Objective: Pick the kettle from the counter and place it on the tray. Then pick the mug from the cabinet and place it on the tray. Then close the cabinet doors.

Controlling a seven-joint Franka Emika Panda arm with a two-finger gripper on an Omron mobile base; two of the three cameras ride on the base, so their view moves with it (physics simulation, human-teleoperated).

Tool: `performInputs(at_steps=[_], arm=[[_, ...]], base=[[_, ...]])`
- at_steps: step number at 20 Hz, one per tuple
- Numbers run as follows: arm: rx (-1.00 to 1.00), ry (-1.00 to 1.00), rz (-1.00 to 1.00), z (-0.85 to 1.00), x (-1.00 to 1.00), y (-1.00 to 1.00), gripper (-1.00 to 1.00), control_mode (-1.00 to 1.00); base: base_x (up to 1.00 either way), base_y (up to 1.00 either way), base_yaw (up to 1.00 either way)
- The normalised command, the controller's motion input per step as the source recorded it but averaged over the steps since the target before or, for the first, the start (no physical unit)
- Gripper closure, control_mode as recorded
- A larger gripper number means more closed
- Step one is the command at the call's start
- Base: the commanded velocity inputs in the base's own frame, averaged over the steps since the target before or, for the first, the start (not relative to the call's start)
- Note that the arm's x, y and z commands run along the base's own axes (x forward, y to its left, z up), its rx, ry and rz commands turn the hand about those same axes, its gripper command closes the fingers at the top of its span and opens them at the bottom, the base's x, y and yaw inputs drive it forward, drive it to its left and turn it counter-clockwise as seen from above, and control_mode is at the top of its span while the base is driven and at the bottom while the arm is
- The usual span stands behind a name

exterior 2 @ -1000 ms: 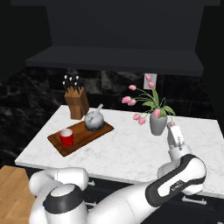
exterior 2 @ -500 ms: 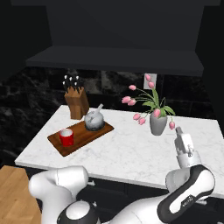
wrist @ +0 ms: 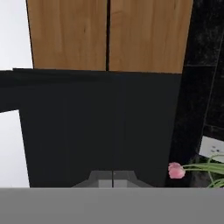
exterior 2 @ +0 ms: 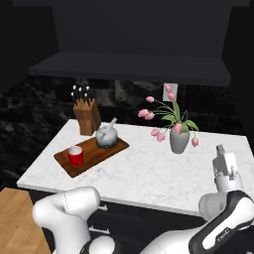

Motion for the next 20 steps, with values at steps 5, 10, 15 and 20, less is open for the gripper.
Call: performInputs(at_steps=[5, 10, 15, 20], arm=[[0.12, -0.02, -0.01, 0.00, -0.01, -0.39, 1.00, -1.00], [0.12, -0.08, -0.07, 0.01, 0.00, -0.44, 1.00, -1.00], [0.12, -0.02, -0.06, 0.00, 0.00, -0.33, 1.00, -1.00], [0.08, 0.00, -0.05, 0.00, 0.00, -0.34, 1.00, -1.00]], base=[[0.00, 0.00, 0.00], [0.00, 0.00, 0.00], [0.00, 0.00, 0.00], [0.00, 0.00, 0.00]])
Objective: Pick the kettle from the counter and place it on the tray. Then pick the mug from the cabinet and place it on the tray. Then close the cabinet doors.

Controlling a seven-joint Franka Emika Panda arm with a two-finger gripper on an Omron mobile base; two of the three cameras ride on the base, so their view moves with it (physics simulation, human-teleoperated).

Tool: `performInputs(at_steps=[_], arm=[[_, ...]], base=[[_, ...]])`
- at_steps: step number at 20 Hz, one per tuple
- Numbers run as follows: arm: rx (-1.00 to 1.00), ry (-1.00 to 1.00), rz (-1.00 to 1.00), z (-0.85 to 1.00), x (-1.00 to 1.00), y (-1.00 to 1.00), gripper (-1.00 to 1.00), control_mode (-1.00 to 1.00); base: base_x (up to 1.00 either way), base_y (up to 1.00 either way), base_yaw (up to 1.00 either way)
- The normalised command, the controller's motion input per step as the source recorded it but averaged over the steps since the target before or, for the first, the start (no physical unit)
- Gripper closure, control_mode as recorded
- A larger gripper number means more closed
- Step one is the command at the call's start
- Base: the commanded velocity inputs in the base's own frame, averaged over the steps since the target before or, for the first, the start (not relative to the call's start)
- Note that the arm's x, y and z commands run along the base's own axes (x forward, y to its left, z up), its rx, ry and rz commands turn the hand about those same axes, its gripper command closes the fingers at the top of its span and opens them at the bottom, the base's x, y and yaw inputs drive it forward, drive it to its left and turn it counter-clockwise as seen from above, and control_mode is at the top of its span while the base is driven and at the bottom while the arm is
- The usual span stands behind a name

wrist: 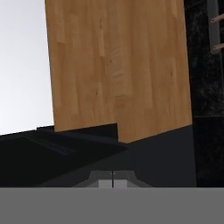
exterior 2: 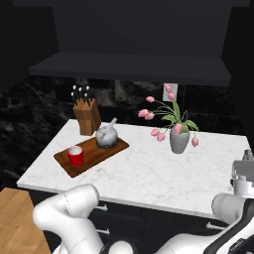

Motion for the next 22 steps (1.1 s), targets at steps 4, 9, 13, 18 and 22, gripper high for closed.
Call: performInputs(at_steps=[4, 9, 13, 18, 22], arm=[[0.04, 0.00, -0.04, 0.00, 0.00, -0.33, 1.00, -1.00], [0.02, 0.00, -0.02, 0.00, 0.00, -0.27, 1.00, -1.00], [0.02, 0.00, 0.00, 0.00, 0.00, -0.08, 1.00, -1.00], [0.02, -0.08, 0.00, 0.10, 0.00, -0.05, 1.00, -1.00], [0.00, -0.13, 0.00, 0.60, -0.01, 0.00, 1.00, -1.00]], base=[[0.00, 0.00, 0.00], [0.00, 0.00, 0.00], [0.00, 0.00, 0.00], [0.00, 0.00, 0.00], [0.00, 0.00, 0.00]])
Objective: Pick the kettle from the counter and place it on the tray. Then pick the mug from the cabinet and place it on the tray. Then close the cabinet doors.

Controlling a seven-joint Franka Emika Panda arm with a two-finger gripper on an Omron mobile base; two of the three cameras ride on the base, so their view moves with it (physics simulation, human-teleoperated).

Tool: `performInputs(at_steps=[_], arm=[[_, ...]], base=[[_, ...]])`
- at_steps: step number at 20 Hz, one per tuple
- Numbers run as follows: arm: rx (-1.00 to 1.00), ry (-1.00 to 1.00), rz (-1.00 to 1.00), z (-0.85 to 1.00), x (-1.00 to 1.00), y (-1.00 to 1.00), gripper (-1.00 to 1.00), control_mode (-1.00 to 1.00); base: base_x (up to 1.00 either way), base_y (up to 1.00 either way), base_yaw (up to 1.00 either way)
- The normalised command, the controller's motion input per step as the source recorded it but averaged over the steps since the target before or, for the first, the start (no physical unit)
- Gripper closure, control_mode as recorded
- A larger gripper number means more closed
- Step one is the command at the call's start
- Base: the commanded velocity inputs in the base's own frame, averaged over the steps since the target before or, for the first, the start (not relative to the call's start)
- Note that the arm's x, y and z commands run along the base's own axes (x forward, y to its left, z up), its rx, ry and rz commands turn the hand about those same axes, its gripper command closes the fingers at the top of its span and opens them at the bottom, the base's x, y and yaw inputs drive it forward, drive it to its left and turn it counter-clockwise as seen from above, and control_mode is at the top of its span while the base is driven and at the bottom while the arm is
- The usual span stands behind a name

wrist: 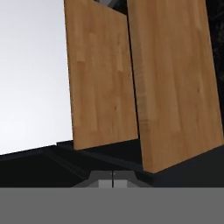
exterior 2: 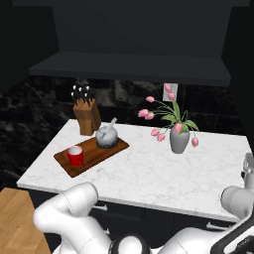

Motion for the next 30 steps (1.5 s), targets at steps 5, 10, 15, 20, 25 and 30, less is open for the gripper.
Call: performInputs(at_steps=[5, 10, 15, 20, 25, 30], arm=[[-0.03, -0.05, 0.00, 0.53, 0.00, 0.15, 1.00, -1.00], [-0.14, -0.09, 0.00, 0.50, -0.04, 0.03, 1.00, -1.00], [-0.22, -0.13, 0.00, 0.43, -0.22, 0.09, 1.00, -1.00], [-0.24, -0.22, 0.03, 0.34, -0.29, 0.43, 1.00, -1.00], [-0.18, -0.33, 0.13, 0.33, -0.18, 0.73, 1.00, -1.00], [-0.05, -0.51, 0.19, 0.49, -0.10, 0.65, 1.00, -1.00]], base=[[0.00, 0.00, 0.00], [0.00, 0.00, 0.00], [0.00, 0.00, 0.00], [0.00, 0.00, 0.00], [0.00, 0.00, 0.00], [0.00, 0.00, 0.00]])
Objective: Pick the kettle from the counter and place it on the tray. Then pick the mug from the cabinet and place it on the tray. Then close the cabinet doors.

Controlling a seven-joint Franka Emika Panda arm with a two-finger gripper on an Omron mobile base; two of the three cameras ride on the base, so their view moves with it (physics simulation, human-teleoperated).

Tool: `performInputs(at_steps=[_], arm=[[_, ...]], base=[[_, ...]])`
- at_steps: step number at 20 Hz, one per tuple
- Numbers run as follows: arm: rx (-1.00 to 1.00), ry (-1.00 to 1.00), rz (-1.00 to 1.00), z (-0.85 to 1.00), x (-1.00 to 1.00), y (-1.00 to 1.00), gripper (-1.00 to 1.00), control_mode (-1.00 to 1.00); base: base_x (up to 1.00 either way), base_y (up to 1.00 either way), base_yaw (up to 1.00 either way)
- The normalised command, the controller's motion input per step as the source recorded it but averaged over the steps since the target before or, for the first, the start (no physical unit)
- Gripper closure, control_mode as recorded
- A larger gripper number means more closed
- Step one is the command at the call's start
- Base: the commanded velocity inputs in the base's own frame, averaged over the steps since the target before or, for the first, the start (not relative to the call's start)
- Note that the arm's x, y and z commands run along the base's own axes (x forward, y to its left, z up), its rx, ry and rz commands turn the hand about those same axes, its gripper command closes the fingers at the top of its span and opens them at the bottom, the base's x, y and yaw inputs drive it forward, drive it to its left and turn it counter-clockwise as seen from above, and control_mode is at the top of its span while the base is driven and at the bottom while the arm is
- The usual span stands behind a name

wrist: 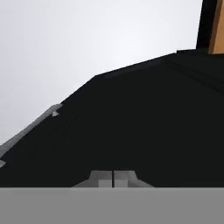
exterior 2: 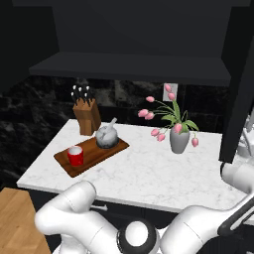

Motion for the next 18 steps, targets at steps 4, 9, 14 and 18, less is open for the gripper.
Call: performInputs(at_steps=[4, 9, 14, 18], arm=[[-0.01, -0.53, 0.18, 0.51, -0.11, 0.49, 1.00, -1.00], [-0.17, -0.20, 0.09, 0.48, -0.28, 0.54, 1.00, -1.00], [-0.26, 0.01, -0.01, 0.55, -0.38, 0.27, 1.00, -1.00], [-0.27, 0.23, -0.34, 0.20, -0.44, 0.32, 1.00, -1.00]], base=[[0.00, 0.00, 0.00], [0.00, 0.00, 0.00], [0.00, 0.00, 0.00], [0.00, 0.00, 0.00]])
